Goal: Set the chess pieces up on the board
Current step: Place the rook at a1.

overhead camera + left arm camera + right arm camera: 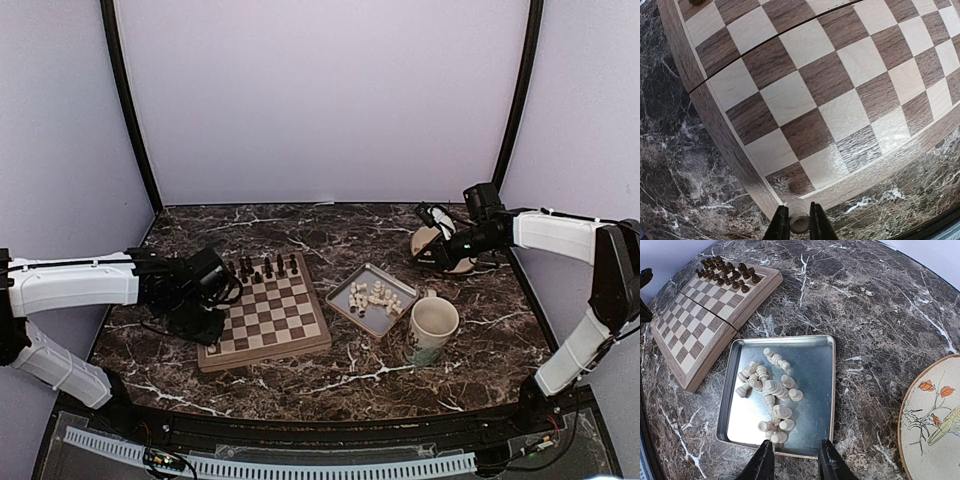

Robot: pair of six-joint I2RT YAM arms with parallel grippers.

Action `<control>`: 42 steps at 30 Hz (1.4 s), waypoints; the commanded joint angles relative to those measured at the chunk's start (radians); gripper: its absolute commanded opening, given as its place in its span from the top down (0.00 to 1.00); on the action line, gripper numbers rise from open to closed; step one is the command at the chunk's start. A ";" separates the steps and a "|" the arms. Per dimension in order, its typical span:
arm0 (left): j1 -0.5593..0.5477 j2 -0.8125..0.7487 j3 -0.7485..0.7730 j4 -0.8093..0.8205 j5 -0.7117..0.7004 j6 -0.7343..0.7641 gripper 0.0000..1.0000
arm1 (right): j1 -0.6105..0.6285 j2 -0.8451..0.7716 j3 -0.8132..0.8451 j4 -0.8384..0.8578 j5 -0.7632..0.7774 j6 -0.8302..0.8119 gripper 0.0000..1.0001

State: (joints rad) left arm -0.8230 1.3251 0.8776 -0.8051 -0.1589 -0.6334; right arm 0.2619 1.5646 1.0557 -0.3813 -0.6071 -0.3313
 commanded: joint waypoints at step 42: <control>0.048 -0.063 -0.123 0.046 0.033 -0.028 0.73 | 0.007 0.023 -0.009 0.011 -0.011 -0.015 0.69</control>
State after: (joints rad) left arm -0.7815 1.2758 0.7692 -0.7300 -0.1455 -0.6468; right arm 0.2619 1.5791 1.0519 -0.3820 -0.6075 -0.3393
